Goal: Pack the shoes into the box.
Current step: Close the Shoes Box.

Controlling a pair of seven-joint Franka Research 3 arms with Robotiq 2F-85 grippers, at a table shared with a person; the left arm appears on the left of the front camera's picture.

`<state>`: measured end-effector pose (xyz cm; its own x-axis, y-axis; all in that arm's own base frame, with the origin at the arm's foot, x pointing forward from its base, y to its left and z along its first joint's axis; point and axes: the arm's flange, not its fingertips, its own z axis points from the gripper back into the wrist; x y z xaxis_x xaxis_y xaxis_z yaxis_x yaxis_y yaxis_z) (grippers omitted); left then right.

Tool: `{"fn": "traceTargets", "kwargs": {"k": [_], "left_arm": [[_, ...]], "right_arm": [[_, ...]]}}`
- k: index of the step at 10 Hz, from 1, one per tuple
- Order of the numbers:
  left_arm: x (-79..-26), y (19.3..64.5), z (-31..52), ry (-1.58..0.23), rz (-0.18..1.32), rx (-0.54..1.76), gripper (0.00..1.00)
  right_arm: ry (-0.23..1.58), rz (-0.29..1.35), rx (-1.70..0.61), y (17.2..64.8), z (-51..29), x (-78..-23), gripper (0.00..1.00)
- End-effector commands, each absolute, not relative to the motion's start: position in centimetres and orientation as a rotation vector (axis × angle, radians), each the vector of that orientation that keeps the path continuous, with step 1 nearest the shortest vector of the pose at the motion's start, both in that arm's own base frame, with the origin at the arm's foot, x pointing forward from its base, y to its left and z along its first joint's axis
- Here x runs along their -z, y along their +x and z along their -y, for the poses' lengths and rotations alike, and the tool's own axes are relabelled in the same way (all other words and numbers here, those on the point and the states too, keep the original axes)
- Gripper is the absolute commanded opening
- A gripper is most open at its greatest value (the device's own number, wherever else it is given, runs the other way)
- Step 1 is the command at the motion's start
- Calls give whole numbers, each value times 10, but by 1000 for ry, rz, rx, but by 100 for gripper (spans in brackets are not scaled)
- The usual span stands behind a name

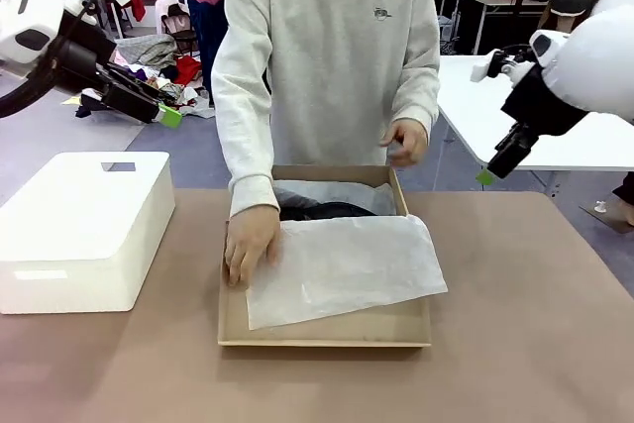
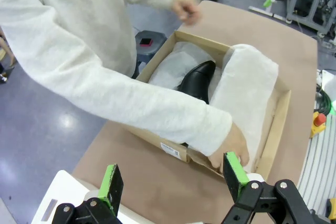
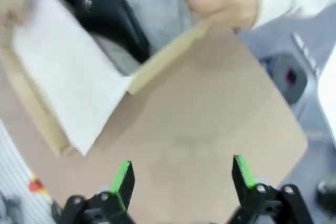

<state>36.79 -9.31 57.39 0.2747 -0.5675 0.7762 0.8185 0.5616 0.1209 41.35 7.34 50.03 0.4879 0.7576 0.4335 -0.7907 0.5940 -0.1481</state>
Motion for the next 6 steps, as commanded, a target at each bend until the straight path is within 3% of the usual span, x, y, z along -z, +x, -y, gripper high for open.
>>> {"fn": "traceTargets", "kwargs": {"k": [1,4,5,6], "left_arm": [[-572,369,92,-347,889,965,100],[-572,369,92,-347,889,965,100],[-572,369,92,-347,889,965,100],[-572,369,92,-347,889,965,100]], "right_arm": [[248,480,-1161,414,-47,-500,65],[300,478,-1280,420,-45,-494,6],[286,487,-1284,422,-47,-492,0],[277,491,-1304,423,-49,-489,0]]}}
